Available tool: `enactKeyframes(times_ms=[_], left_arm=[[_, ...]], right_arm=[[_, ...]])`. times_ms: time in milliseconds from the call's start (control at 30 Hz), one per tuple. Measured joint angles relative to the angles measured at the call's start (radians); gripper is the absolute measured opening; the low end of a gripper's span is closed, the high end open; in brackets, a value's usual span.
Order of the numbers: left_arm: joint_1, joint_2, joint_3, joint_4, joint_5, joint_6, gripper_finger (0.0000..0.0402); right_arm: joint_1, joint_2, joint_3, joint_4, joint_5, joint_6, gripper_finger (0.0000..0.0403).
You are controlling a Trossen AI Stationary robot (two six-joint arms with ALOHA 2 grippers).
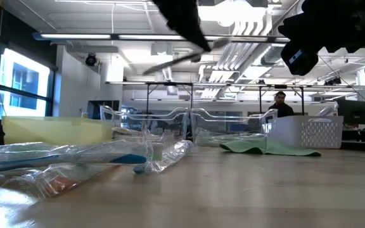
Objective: Pick & Place Toothbrushes
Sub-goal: Put the purple toothbrush into the white bin
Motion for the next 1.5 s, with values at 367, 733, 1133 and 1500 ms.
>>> enactKeyframes(times_ms=[367,733,1133,1500], left_arm=[[0.112,0.000,0.330,0.028,0.386,0.086,0.0001],[0.127,0.000,0.396,0.280,0.626,0.006,0.0001],[0.125,0.000,0.396,0.260,0.628,0.006,0.0001],[0.114,0.037,0.397,0.223,0.598,0.006,0.0001]], right_arm=[[0.000,0.000,0.000,0.149,0.092,-0.070,0.0042],[-0.012,0.000,0.003,0.603,0.218,-0.486,0.0042],[-0.055,0.115,0.212,0.470,0.386,-0.619,0.0171],[-0.122,0.334,0.426,0.466,0.398,-0.632,0.0196]])
